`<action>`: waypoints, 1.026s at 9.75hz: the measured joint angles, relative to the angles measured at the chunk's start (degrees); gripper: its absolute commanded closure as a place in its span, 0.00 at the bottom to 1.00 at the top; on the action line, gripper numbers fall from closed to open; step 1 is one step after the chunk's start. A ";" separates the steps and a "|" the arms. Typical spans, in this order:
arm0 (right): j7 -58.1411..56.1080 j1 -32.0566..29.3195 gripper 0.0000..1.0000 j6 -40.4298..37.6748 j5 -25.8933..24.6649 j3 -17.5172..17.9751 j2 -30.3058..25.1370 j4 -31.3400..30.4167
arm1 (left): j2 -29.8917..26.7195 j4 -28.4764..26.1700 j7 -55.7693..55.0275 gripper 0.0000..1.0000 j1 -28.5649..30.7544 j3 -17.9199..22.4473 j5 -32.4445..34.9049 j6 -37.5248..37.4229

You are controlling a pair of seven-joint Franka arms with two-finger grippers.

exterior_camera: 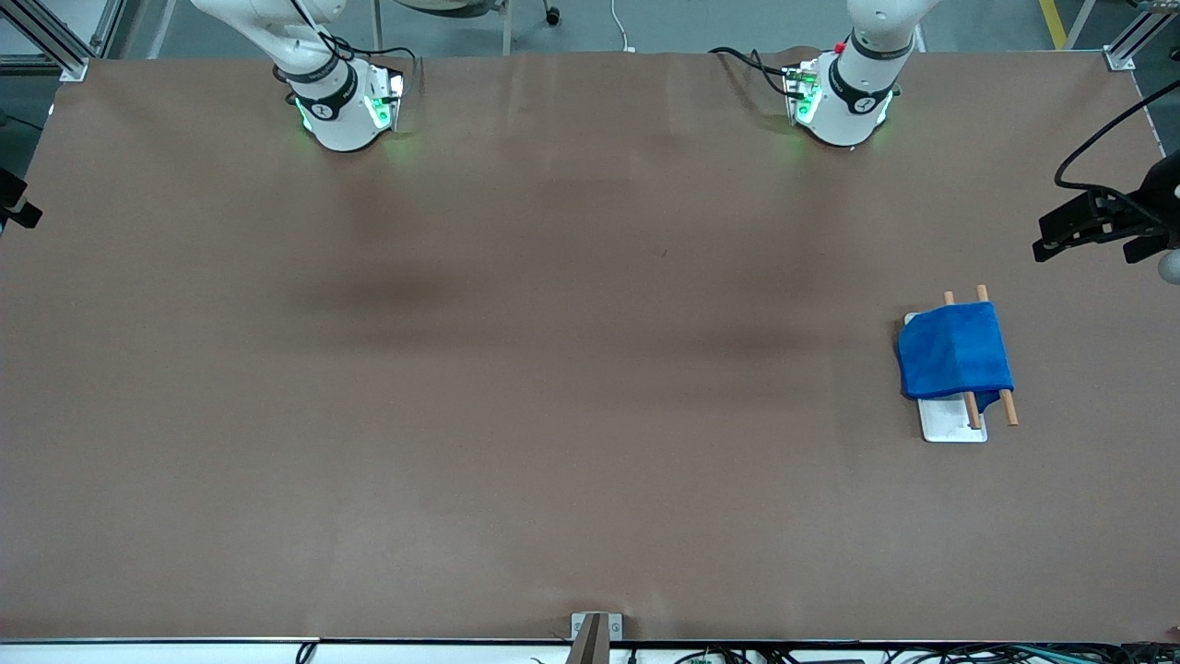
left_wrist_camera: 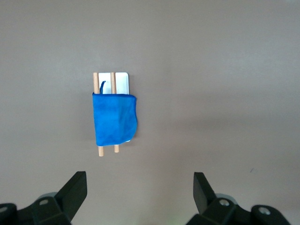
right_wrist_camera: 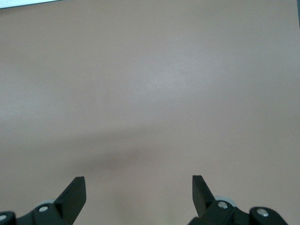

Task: Right arm passes towel to left arm to hang

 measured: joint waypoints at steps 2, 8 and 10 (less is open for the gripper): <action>0.00 -0.01 0.00 0.00 0.00 -0.02 0.01 0.00 | -2.04 0.20 0.02 0.00 -2.54 1.10 0.00 -0.29; 0.00 -0.02 0.00 0.00 -0.03 -0.05 0.02 0.00 | -8.82 -6.97 0.24 0.00 -29.55 29.56 -3.28 -0.07; 0.00 -0.03 0.00 0.00 -0.03 -0.06 0.02 0.00 | -12.00 -12.30 0.24 0.00 -35.80 35.89 -4.21 3.38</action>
